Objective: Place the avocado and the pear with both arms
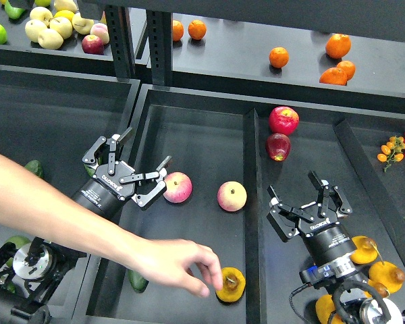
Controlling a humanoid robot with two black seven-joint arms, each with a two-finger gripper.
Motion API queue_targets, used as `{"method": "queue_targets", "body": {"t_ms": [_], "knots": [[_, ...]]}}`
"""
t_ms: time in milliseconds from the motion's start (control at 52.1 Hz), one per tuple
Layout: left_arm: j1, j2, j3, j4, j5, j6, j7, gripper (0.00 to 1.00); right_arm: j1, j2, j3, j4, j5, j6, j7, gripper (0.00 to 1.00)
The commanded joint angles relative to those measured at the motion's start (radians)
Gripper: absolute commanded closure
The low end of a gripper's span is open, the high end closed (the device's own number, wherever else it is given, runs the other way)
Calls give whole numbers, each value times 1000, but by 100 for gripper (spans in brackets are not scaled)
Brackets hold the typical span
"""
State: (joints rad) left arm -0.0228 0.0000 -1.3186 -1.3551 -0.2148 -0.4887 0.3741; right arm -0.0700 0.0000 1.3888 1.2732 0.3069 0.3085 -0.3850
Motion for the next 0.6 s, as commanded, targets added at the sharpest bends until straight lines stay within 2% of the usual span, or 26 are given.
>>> {"method": "queue_targets", "body": {"t_ms": [0, 269, 576], "knots": [[20, 0, 22, -7, -3, 0, 12, 1, -19, 0, 3, 6, 0, 0, 0, 0], [96, 0, 56, -29, -2, 0, 14, 1, -45, 0, 3, 6, 0, 0, 0, 0], [101, 0, 50, -29, -6, 0, 8, 1, -60, 0, -1, 9, 0, 4, 0, 0]]}}
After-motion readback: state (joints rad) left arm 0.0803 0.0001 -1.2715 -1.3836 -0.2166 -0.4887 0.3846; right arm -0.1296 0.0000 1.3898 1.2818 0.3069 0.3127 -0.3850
